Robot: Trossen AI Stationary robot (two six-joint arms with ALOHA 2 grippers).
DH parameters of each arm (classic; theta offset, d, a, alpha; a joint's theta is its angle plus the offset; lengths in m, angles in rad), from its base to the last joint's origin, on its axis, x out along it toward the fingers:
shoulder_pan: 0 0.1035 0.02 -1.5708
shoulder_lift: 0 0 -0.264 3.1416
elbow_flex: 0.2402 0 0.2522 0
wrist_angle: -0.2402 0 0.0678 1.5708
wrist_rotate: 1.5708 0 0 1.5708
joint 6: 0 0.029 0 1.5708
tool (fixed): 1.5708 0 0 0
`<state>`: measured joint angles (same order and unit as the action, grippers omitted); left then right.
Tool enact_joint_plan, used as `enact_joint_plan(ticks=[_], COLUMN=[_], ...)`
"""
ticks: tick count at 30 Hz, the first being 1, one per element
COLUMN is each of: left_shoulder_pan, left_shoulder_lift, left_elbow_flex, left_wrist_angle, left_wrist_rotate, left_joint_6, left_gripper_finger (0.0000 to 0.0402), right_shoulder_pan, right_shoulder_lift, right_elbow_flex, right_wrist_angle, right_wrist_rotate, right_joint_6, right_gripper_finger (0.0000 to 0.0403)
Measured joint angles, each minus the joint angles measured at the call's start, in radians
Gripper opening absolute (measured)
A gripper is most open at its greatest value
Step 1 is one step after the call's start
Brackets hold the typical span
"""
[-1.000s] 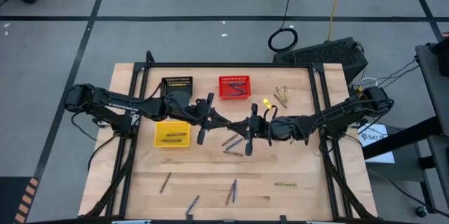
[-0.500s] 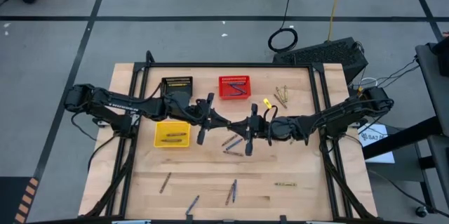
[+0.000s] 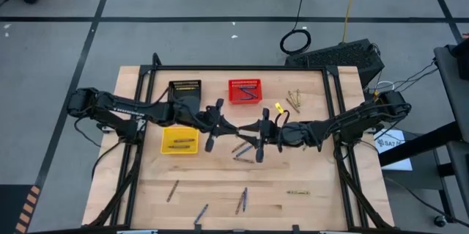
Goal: Sort crayons
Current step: Put the green crayon into the black basket
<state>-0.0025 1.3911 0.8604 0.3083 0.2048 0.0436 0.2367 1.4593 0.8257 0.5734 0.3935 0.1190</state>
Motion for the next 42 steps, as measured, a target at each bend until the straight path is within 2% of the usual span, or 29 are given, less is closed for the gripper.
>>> enact_joint_plan(ticks=[8, 14, 21, 34, 42], left_shoulder_pan=[0.091, 0.168, 0.288, 0.562, 0.697], left_shoulder_lift=[-0.069, -0.150, -0.163, -0.145, -0.065], left_elbow_flex=[0.000, 0.000, 0.000, 0.000, 0.000], left_wrist_angle=[-0.218, -0.492, -0.717, -0.858, -0.877], left_wrist_rotate=[-0.005, -0.008, -0.092, -0.112, -0.114], left_joint_6=[0.036, 0.153, 0.251, 0.340, 0.364], left_gripper_finger=[0.0004, 0.0004, 0.0004, 0.0004, 0.0004], right_shoulder_pan=[0.000, 0.001, 0.001, 0.001, 0.001], right_shoulder_lift=[-0.001, -0.001, -0.001, -0.001, -0.001], right_elbow_flex=[0.000, 0.000, 0.000, 0.000, 0.001], right_wrist_angle=[-0.050, -0.054, -0.069, -0.078, -0.082], right_wrist_rotate=[0.002, -0.001, -0.002, -0.002, -0.003], right_joint_6=[0.030, 0.045, 0.052, 0.052, 0.052], right_gripper_finger=[0.0133, 0.0134, 0.0134, 0.0135, 0.0135])
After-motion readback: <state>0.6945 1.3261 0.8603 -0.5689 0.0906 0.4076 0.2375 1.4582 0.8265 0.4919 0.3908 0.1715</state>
